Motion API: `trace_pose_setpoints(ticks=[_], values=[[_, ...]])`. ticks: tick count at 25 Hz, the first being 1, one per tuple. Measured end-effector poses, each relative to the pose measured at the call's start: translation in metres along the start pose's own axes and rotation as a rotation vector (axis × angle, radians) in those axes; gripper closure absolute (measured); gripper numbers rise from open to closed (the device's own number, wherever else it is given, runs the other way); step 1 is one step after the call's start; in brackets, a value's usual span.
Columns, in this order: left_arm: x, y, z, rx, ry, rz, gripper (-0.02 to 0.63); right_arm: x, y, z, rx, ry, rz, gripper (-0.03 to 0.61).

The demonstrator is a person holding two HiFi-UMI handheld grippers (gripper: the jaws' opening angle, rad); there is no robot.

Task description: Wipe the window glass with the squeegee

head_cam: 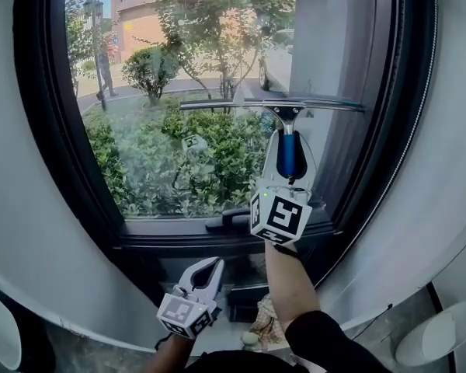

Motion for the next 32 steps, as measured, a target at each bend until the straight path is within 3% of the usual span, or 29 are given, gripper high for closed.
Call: trace_pose_setpoints(ticks=[32], values=[[-0.012,-0.009,0.007,0.024,-0.058,-0.025,0.615,-0.002,-0.024,-0.039,0.08,0.005,-0.04,0.449]])
Point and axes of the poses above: the fingertips, and each gripper's own axes: z forward along the fingers, x to its left, y out of its top, the point moved 7 cm from there along -z, backward along the fingers, and after that the axes turned 7 degrees about x, right-handed, at the moved point
